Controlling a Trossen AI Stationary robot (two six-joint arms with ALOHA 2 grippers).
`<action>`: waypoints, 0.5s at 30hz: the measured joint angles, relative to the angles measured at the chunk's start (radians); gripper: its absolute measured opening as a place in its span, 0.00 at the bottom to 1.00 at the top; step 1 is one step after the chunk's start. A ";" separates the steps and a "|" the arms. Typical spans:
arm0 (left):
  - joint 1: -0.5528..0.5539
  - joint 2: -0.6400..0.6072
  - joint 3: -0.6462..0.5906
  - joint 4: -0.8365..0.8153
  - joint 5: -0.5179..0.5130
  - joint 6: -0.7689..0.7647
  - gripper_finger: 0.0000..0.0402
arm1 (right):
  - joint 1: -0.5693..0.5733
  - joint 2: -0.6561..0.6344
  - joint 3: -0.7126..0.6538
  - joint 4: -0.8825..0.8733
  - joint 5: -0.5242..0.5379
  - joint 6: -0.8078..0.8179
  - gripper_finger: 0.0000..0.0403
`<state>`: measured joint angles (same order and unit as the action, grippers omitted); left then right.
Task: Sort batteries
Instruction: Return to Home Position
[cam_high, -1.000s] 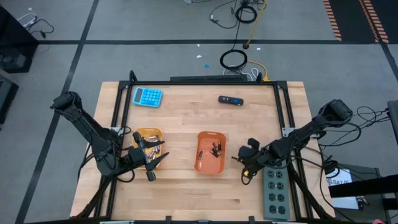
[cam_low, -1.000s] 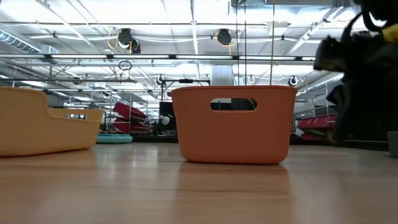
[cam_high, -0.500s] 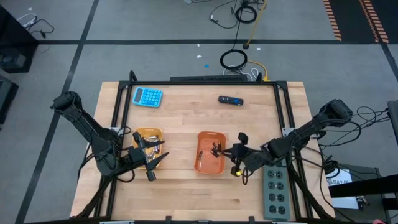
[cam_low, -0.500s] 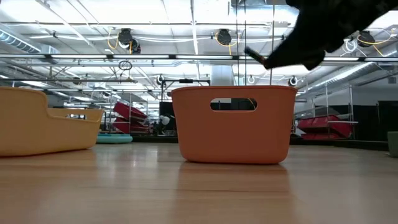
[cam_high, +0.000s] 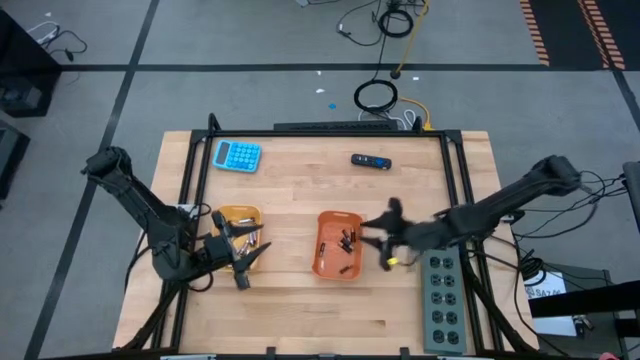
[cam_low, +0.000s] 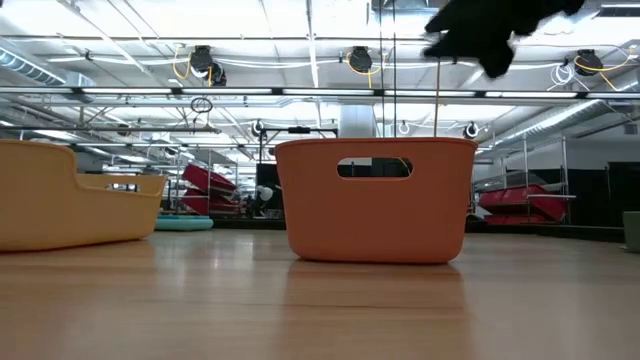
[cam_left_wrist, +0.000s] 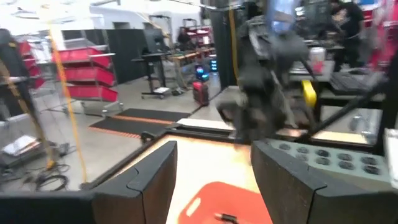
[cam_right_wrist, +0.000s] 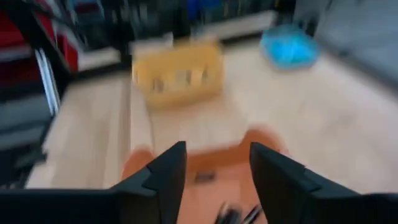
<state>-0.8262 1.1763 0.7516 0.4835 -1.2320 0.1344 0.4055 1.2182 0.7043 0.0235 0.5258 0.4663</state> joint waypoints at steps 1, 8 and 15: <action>-0.013 0.000 -0.009 0.000 0.000 -0.015 0.53 | 0.008 -0.055 -0.011 0.009 0.029 -0.039 0.41; -0.048 0.001 -0.133 0.030 0.028 -0.101 0.47 | -0.035 -0.450 -0.249 0.149 -0.027 -0.170 0.29; 0.034 -0.078 -0.249 0.138 0.122 -0.049 0.27 | -0.157 -0.704 -0.449 0.257 -0.143 -0.253 0.18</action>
<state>-0.7922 1.0979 0.5028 0.6211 -1.1096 0.0854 0.2489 0.5145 0.2554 0.2801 0.3829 0.2132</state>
